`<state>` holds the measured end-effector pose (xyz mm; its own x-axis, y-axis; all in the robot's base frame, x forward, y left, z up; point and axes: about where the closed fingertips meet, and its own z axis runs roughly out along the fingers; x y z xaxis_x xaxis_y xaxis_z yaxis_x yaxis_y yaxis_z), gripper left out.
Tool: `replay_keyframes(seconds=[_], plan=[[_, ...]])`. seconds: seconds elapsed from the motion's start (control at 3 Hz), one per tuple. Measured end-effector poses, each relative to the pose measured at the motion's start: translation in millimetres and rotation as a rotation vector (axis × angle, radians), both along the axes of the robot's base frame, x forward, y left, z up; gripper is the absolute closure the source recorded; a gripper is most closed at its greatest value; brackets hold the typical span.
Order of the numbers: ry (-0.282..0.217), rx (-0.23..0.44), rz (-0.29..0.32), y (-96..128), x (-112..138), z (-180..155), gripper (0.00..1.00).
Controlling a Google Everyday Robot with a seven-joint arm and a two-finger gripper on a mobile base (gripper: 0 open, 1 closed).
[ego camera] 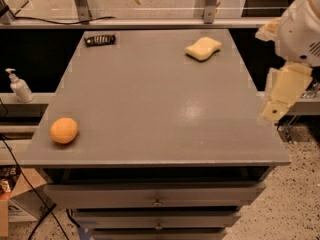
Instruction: Move rxbar chocolate near orange
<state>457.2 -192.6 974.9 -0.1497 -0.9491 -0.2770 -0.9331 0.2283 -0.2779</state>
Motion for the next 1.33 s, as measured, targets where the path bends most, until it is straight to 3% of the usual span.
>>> replay_keyframes(seconds=[0.33, 1.0, 1.33], plan=[[-0.025, 0.078, 0.052, 26, 24, -6, 0.00], [-0.007, 0.264, 0.041, 64, 96, -25, 0.00], [0.023, 0.308, 0.044, 85, 135, -38, 0.00]])
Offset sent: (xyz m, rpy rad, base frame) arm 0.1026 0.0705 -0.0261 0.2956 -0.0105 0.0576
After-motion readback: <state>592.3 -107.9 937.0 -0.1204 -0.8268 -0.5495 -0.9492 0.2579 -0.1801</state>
